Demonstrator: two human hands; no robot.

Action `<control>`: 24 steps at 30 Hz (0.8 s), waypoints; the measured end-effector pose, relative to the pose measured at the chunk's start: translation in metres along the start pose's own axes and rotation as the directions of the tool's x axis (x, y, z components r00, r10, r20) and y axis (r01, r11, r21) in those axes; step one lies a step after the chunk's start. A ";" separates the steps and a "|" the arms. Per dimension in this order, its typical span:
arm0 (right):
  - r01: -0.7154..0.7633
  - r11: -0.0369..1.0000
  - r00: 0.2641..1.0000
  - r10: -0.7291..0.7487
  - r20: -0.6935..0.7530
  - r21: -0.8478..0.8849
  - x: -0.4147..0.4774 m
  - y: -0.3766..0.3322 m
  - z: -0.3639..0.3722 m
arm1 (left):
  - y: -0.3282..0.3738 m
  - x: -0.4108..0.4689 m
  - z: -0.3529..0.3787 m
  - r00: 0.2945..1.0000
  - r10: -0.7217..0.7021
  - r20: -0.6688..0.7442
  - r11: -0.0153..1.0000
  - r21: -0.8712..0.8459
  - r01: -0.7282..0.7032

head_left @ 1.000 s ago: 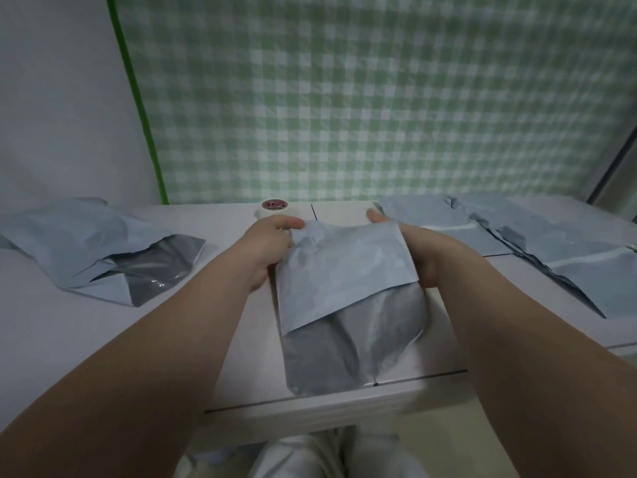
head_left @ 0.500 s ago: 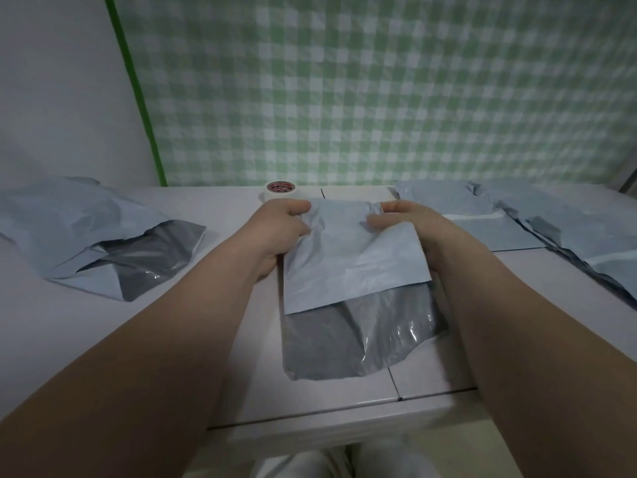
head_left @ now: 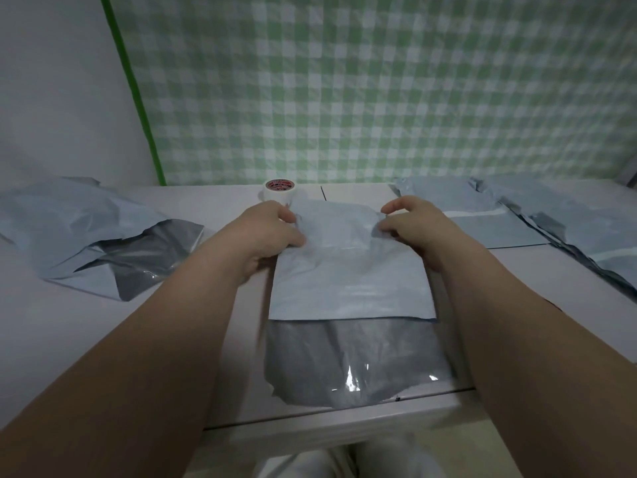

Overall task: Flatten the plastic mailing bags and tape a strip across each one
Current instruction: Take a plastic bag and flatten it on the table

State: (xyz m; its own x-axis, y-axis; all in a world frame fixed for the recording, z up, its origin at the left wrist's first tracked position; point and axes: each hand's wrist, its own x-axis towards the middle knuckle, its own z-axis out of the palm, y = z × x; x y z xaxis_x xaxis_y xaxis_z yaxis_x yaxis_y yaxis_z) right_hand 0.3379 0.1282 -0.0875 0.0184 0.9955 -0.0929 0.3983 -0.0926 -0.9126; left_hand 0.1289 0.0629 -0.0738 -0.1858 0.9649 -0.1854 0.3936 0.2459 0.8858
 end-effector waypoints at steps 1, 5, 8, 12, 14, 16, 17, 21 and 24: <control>0.039 0.999 0.998 -0.039 -0.040 -0.015 0.003 0.002 0.001 | 0.000 0.001 0.002 0.999 0.026 -0.037 1.000 0.014 -0.026; 0.104 0.988 0.985 -0.117 -0.124 -0.110 0.016 0.004 0.004 | 0.001 0.000 0.004 0.995 0.072 -0.063 0.994 0.090 -0.066; 0.068 0.990 0.982 -0.088 -0.164 -0.125 0.022 0.003 0.005 | 0.004 -0.002 0.003 0.998 0.052 -0.021 0.990 0.136 -0.048; 0.014 0.994 0.987 -0.031 -0.158 -0.108 0.026 0.001 0.005 | 0.006 -0.003 0.003 0.999 0.036 0.001 0.988 0.148 -0.036; -0.012 0.997 0.990 0.002 -0.142 -0.071 0.030 -0.001 0.004 | 0.006 -0.003 0.003 1.000 0.021 0.003 0.989 0.144 -0.021; -0.021 0.999 0.987 0.013 -0.160 -0.049 0.033 -0.002 0.006 | 0.006 -0.002 0.002 1.000 0.000 0.010 0.992 0.129 -0.001; -0.013 1.000 0.985 0.008 -0.174 -0.027 0.034 -0.002 0.007 | 0.005 -0.002 0.002 1.000 -0.004 0.014 0.991 0.132 0.003; 0.112 0.994 0.967 -0.107 -0.232 0.006 0.036 -0.003 0.010 | 0.002 0.001 0.002 1.000 0.008 0.012 0.984 0.176 -0.010; 0.139 0.983 0.950 -0.166 -0.266 -0.117 0.039 0.000 0.007 | -0.001 0.001 0.001 1.000 0.009 0.005 0.988 0.152 -0.010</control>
State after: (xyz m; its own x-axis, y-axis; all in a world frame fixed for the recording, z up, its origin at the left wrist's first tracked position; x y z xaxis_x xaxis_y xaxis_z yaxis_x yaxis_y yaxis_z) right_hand 0.3319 0.1669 -0.0936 0.1951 0.9662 0.1686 0.5019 0.0493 -0.8635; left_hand 0.1291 0.0637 -0.0757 -0.1772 0.9677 -0.1794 0.5278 0.2473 0.8126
